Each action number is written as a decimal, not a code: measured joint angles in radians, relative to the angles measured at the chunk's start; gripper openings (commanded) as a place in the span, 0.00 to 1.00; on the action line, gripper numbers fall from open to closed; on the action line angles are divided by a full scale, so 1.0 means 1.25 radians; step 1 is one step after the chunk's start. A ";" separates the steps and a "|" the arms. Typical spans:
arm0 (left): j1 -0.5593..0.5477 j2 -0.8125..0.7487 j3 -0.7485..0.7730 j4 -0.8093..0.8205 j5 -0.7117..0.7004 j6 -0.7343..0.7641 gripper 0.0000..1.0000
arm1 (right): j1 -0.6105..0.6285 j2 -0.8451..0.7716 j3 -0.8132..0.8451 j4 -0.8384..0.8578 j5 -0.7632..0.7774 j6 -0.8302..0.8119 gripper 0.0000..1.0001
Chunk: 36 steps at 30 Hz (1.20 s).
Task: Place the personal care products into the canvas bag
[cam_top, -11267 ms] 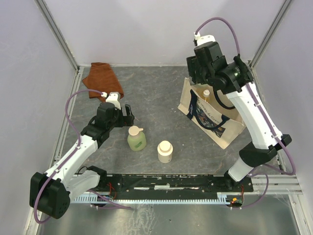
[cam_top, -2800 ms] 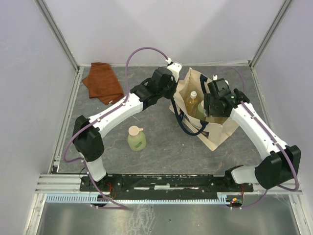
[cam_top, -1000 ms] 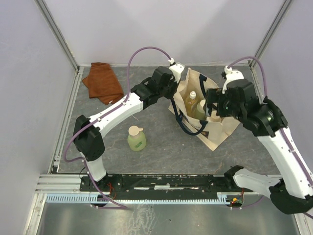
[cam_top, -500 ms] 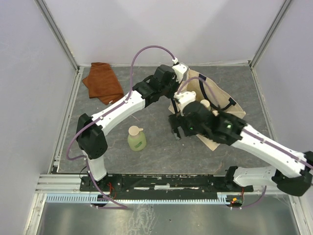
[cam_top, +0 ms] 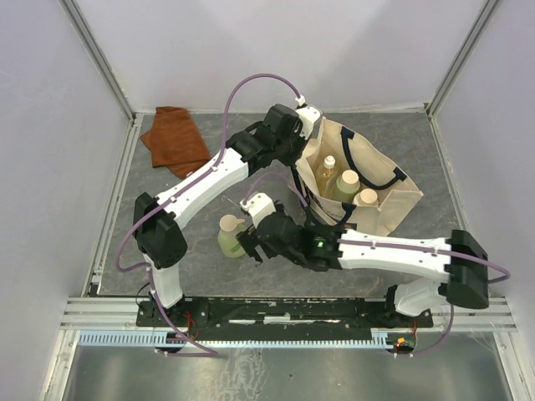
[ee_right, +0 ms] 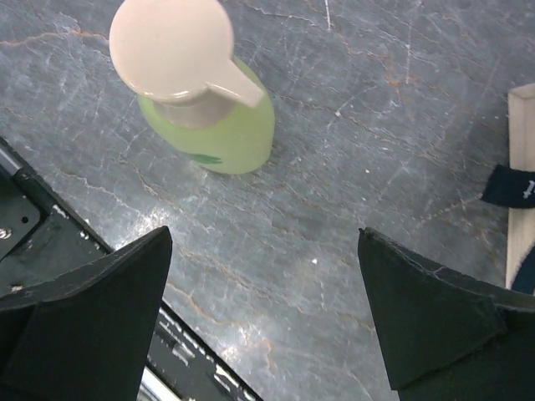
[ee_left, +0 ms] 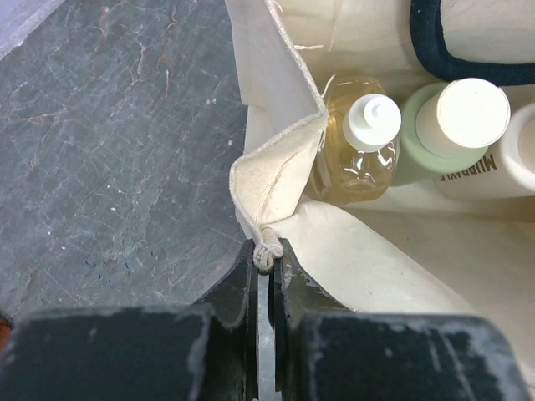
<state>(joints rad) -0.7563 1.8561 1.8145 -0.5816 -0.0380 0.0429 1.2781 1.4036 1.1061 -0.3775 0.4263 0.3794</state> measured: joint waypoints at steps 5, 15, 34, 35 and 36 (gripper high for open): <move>0.006 0.000 0.004 -0.014 0.013 0.003 0.03 | 0.009 0.093 -0.004 0.085 0.004 -0.022 1.00; 0.013 0.000 0.005 -0.023 0.019 0.017 0.03 | 0.009 0.142 -0.050 0.287 0.001 -0.078 1.00; 0.016 0.000 0.005 -0.027 0.024 0.021 0.03 | 0.002 0.280 -0.022 0.393 -0.023 -0.140 1.00; 0.016 0.000 0.005 -0.027 0.025 0.021 0.03 | 0.002 0.283 -0.022 0.399 -0.023 -0.140 1.00; 0.016 0.000 0.005 -0.027 0.026 0.021 0.03 | 0.002 0.285 -0.022 0.405 -0.023 -0.140 1.00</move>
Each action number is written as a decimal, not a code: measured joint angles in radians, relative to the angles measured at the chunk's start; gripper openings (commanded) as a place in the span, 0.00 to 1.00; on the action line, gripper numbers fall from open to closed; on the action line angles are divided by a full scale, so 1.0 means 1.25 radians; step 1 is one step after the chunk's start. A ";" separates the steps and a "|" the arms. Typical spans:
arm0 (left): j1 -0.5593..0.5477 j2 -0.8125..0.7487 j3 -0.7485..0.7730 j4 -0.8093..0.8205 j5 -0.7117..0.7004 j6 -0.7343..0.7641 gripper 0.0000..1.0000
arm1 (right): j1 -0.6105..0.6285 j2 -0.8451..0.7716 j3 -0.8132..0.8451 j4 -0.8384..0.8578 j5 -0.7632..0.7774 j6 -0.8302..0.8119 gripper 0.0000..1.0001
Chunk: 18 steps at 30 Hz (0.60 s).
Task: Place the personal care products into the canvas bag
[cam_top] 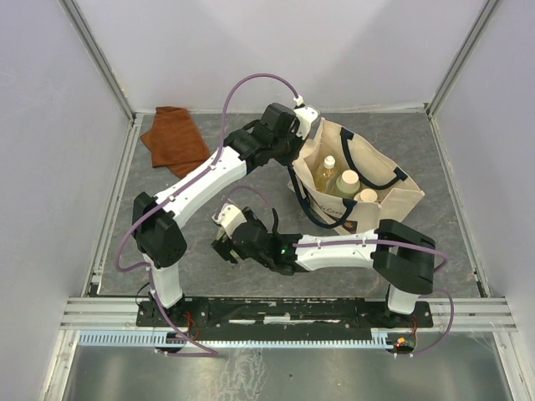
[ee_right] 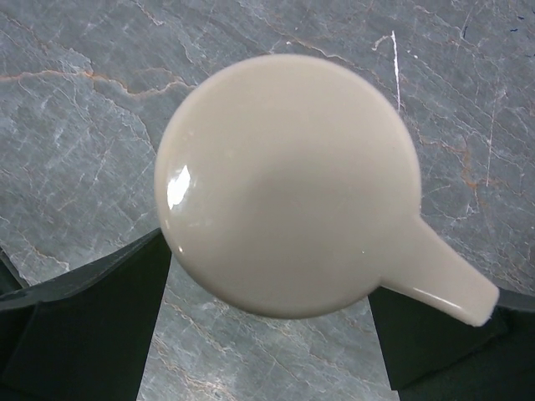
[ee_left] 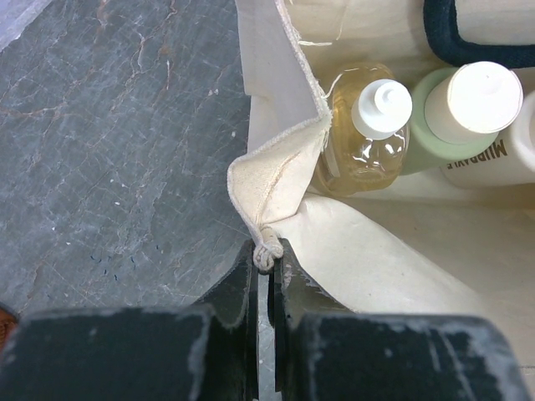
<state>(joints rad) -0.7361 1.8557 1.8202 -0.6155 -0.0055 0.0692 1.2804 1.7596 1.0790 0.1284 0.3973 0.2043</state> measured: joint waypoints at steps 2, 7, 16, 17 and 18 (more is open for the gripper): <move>0.000 0.000 0.000 0.000 0.000 0.000 0.03 | 0.000 0.002 0.000 0.008 -0.001 0.001 1.00; 0.001 -0.001 -0.002 0.001 0.000 0.000 0.02 | 0.000 0.001 0.000 0.028 -0.003 0.009 1.00; 0.001 -0.004 -0.010 0.004 0.000 0.000 0.03 | 0.001 -0.049 -0.007 0.090 0.002 0.055 1.00; 0.001 -0.005 -0.012 0.005 0.000 0.000 0.03 | 0.002 -0.054 -0.007 0.102 0.005 0.059 1.00; 0.001 -0.006 -0.013 0.005 0.000 0.000 0.03 | 0.002 -0.059 -0.007 0.112 0.007 0.063 1.00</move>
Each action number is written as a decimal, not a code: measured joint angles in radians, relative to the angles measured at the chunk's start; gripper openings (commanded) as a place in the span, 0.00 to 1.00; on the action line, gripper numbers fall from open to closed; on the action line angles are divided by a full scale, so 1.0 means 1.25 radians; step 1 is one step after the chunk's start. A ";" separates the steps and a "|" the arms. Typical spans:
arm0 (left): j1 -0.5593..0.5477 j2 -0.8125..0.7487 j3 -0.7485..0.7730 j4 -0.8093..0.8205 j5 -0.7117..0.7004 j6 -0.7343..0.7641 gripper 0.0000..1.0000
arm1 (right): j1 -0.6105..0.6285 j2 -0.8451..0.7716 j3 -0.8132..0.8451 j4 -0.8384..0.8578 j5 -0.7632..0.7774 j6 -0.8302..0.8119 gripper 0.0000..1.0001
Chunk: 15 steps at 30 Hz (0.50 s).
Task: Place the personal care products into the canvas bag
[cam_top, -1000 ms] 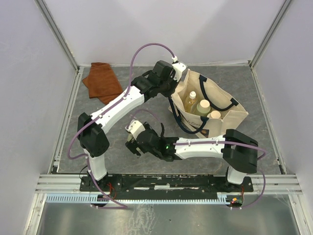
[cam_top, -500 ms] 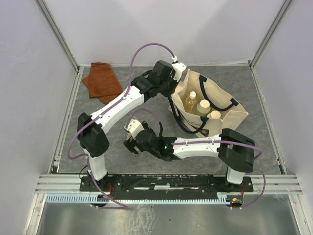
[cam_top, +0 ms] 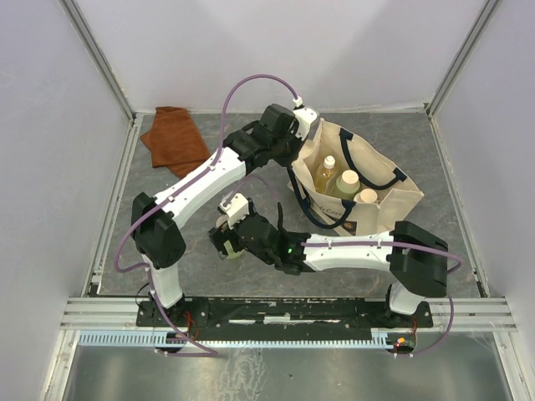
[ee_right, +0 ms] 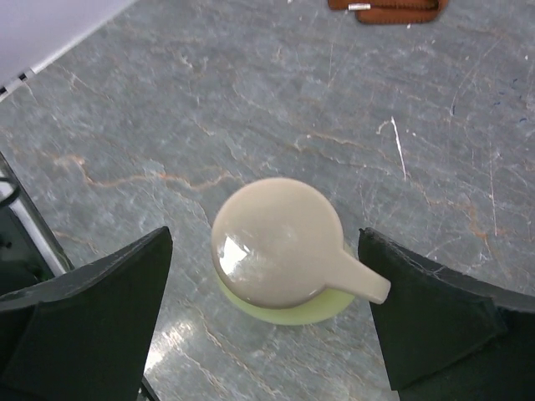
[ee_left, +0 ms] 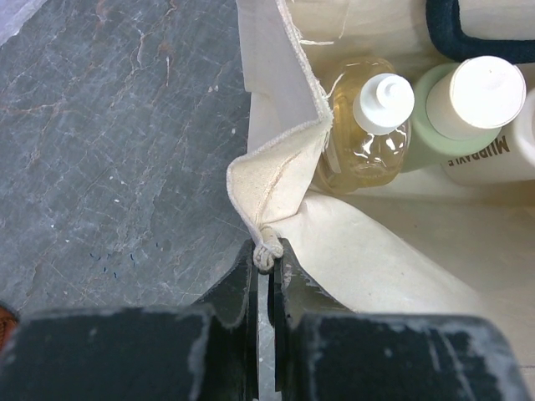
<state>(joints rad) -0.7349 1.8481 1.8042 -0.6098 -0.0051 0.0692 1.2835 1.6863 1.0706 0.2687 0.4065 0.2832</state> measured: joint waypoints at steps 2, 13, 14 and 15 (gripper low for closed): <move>0.000 -0.001 -0.003 0.001 0.000 0.000 0.02 | 0.002 -0.003 0.000 0.016 0.005 0.003 0.99; 0.001 -0.007 -0.014 0.009 0.000 0.000 0.03 | 0.005 0.016 0.010 0.005 0.009 0.004 0.58; 0.002 -0.008 -0.015 0.009 0.000 0.000 0.03 | 0.005 0.018 0.010 0.005 0.007 0.005 0.53; 0.003 -0.009 -0.018 0.011 0.000 0.000 0.03 | 0.005 0.020 0.012 0.006 0.004 0.008 0.51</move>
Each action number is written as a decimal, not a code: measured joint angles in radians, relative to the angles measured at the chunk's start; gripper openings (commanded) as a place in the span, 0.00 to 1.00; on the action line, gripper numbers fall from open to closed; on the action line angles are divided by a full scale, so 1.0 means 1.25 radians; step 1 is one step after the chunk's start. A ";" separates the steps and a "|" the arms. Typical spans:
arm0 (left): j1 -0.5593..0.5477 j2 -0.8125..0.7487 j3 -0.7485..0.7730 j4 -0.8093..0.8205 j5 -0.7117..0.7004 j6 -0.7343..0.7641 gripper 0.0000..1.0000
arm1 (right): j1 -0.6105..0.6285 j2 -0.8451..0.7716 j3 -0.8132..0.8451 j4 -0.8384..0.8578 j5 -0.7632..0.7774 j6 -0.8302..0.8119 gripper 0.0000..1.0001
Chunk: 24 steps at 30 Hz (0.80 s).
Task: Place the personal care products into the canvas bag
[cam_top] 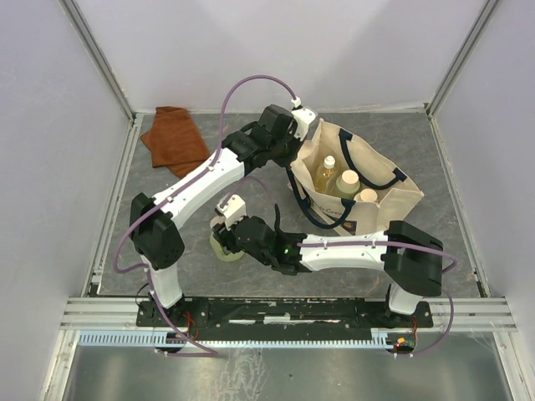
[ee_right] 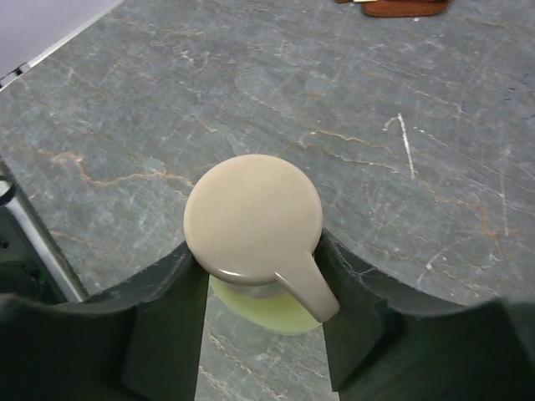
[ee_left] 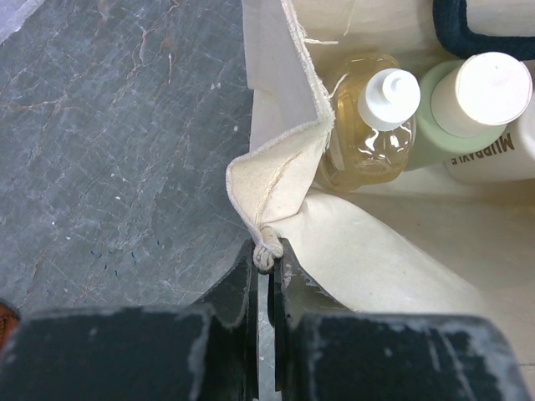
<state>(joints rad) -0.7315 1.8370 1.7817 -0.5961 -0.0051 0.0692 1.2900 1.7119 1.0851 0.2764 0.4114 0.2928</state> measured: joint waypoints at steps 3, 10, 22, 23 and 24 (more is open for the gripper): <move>0.003 -0.002 -0.004 0.001 0.000 0.000 0.02 | 0.001 0.002 0.007 0.001 -0.006 -0.002 0.45; 0.005 -0.015 -0.022 0.002 0.000 0.000 0.03 | 0.004 -0.009 -0.004 -0.002 -0.005 0.004 0.43; 0.005 -0.021 -0.031 0.007 0.000 0.000 0.03 | 0.018 -0.226 -0.215 -0.040 0.094 0.051 0.43; 0.005 -0.021 -0.031 0.007 0.000 0.000 0.03 | 0.018 -0.246 -0.229 -0.049 0.104 0.056 0.43; 0.005 -0.021 -0.031 0.007 0.000 0.000 0.02 | 0.018 -0.263 -0.240 -0.060 0.114 0.061 0.43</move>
<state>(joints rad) -0.7250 1.8107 1.7435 -0.5869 -0.0051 0.0692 1.3121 1.3827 0.7845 0.2008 0.5533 0.3691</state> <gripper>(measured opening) 0.073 0.549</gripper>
